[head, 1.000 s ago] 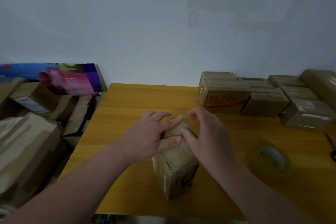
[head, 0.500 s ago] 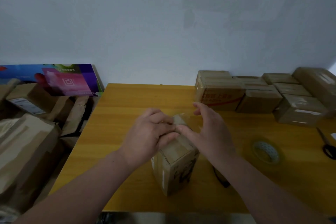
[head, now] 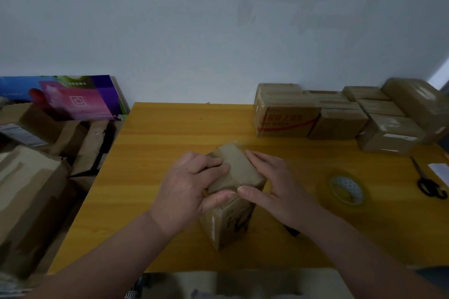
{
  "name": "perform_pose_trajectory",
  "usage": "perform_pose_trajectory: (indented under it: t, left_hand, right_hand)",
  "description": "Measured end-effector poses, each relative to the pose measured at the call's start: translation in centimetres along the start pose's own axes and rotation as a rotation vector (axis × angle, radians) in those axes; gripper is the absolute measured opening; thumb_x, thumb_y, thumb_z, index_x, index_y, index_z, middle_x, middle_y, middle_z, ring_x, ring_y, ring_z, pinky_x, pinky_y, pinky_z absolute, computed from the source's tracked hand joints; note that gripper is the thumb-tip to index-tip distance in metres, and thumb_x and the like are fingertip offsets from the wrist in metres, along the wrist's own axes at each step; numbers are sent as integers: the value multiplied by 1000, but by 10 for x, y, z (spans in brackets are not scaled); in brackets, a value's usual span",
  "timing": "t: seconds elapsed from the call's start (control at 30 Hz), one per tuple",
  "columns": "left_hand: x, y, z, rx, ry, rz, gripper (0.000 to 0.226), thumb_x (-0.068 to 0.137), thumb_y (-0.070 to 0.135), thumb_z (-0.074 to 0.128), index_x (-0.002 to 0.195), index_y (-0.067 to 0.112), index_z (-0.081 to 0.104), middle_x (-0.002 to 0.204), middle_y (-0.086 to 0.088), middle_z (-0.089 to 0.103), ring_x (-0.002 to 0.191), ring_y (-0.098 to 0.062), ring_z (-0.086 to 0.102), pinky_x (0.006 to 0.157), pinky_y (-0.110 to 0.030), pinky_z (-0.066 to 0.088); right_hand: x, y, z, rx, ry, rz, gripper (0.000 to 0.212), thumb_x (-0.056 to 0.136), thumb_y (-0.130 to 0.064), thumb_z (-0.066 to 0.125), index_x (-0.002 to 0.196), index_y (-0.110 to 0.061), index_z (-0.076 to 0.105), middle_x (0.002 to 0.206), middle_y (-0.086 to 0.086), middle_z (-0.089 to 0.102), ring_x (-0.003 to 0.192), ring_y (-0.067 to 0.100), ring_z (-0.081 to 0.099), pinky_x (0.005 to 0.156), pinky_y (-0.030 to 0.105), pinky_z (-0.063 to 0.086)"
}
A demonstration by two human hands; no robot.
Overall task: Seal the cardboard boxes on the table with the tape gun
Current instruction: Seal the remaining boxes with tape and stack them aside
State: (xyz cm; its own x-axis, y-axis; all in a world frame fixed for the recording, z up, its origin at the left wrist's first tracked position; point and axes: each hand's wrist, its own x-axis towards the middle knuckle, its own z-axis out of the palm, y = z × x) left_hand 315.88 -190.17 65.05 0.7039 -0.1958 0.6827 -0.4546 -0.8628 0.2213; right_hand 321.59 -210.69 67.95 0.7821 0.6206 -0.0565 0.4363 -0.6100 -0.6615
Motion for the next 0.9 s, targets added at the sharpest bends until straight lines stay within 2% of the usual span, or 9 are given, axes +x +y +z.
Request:
perform_pose_trajectory:
  t: [0.13,0.2,0.3,0.4,0.43,0.53,0.6,0.7,0.9]
  left_hand:
    - [-2,2,4,-6,42,-15,61,94,57,42,101,5,74,99,-9,68,89,-17,50,79,-21,37]
    - [-3,2,5,1,42,-17,61,95,56,41,101,5,74,99,-10,68,88,-17,49,78,-21,36]
    - [-3,2,5,-9,41,-18,59,95,56,43,101,6,74,99,-9,69,87,-17,50,78,-19,35]
    - [-4,1,5,-14,47,-11,59,94,56,43,101,7,74,101,-7,69,88,-17,51,78,-21,39]
    - [-4,1,5,-13,49,-9,59,94,57,43,101,7,74,102,-7,69,89,-17,52,78,-23,40]
    - [-4,0,5,-24,59,-8,59,93,57,44,103,7,74,103,-6,69,90,-17,53,76,-28,45]
    - [-5,0,7,-43,70,-7,58,93,57,45,103,6,74,103,-6,69,92,-18,54,77,-30,45]
    - [-4,0,8,-67,76,-11,58,93,56,46,102,5,74,104,-7,69,93,-18,53,79,-30,43]
    - [-6,-1,7,-93,74,-44,58,92,56,47,100,5,74,102,-7,70,91,-16,53,78,-28,44]
  right_hand:
    - [-1,1,3,-349,22,-141,95,78,-83,13,154,-27,6,159,-11,12,142,7,5,119,34,1]
    - [-1,-2,3,-475,17,-186,100,75,-86,8,154,-25,5,161,-8,7,145,10,3,116,35,-6]
    - [-3,-3,1,-570,-9,-219,104,73,-88,19,154,-24,7,162,-2,2,147,18,5,114,40,-4]
    - [-3,-5,-8,-651,-28,-298,104,72,-87,35,152,-23,18,161,1,3,144,21,8,114,46,2]
    - [-2,-6,-11,-669,-38,-318,107,70,-86,39,153,-23,14,160,-2,-5,144,19,3,113,45,-2]
    - [5,-9,-21,-668,-99,-219,129,61,-86,50,145,-23,-25,147,-9,-39,143,13,-22,112,39,-17]
    - [14,-13,-25,-725,-152,-165,135,61,-84,56,144,-21,-31,143,-6,-45,141,16,-29,114,45,-15]
    - [23,-20,-21,-737,-224,-148,134,63,-81,61,149,-21,-24,148,-2,-43,141,22,-32,116,50,-13]
    - [27,-26,-17,-816,-227,-181,129,67,-74,64,151,-21,-18,154,0,-35,141,26,-31,115,54,-10]
